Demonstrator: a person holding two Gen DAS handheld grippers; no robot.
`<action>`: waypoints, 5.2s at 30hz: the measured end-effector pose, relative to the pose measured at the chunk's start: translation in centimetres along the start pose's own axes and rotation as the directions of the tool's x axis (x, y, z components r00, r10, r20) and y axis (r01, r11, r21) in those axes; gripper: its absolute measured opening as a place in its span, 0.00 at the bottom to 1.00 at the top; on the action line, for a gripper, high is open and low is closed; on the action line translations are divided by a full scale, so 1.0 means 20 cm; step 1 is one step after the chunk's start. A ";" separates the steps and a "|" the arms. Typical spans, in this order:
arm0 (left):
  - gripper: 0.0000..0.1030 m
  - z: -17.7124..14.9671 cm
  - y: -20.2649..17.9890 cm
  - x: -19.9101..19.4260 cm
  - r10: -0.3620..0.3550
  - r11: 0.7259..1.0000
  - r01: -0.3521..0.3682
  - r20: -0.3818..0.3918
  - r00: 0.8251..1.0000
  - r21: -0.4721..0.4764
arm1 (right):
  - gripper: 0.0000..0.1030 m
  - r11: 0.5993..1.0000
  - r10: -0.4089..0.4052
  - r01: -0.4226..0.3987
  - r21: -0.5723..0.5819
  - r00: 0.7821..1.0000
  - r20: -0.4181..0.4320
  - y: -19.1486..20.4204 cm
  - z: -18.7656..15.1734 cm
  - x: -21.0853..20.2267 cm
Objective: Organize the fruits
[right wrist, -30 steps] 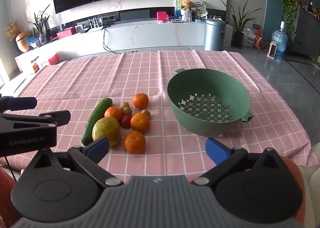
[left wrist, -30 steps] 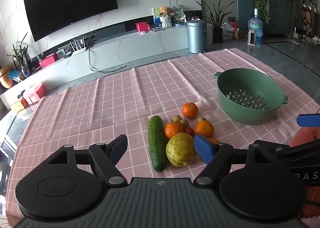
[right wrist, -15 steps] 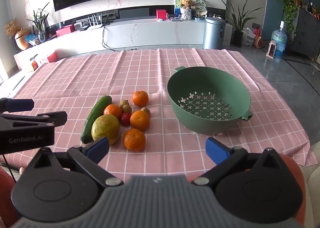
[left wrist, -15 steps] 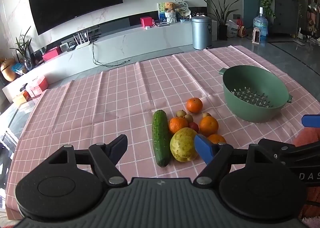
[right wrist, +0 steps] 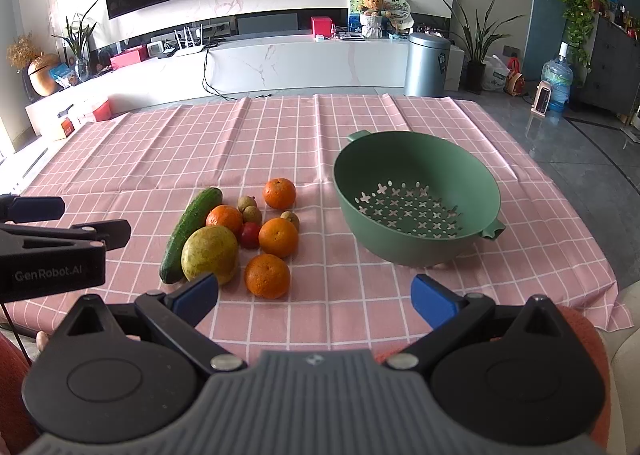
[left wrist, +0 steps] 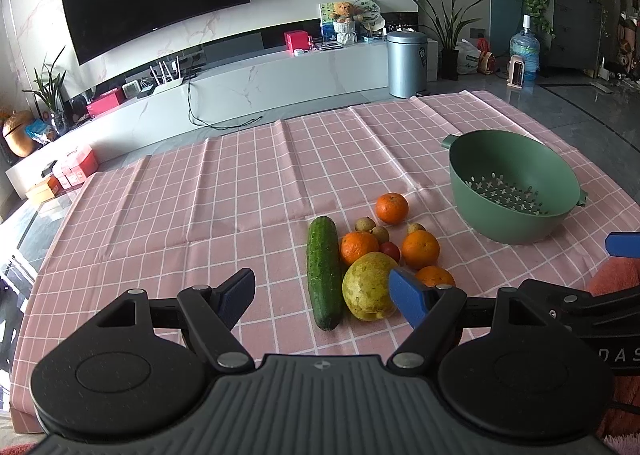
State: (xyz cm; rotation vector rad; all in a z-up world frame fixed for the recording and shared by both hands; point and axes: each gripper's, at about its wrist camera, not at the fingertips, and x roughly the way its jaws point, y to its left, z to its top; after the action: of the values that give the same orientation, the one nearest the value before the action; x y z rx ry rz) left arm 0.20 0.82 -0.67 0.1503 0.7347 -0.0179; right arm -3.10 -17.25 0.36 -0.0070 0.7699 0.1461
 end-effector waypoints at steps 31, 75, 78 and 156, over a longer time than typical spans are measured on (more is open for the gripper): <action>0.87 0.00 0.00 0.00 -0.003 1.000 0.003 -0.001 1.000 -0.001 | 0.96 1.000 0.002 -0.002 -0.003 1.000 -0.020 0.01 0.00 0.03; 0.74 0.02 0.06 0.12 -0.069 0.998 0.069 -0.077 0.995 -0.003 | 0.85 0.989 0.146 -0.144 0.033 0.988 -0.042 0.03 -0.01 0.21; 0.62 0.03 0.08 0.18 -0.108 0.994 0.108 -0.124 0.986 -0.012 | 0.80 0.980 0.201 -0.200 0.018 0.978 -0.052 0.07 0.01 0.27; 0.49 0.11 0.11 0.85 -0.155 0.988 0.154 -0.360 0.920 -0.033 | 0.58 0.998 -0.057 0.055 -0.014 0.993 -0.106 -0.52 0.44 0.69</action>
State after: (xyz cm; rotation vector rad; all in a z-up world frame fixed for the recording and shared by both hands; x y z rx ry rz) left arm 14.43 3.22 -10.18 0.0915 1.1147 -0.1429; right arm 14.12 -25.27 -3.35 -0.0470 0.8745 0.0970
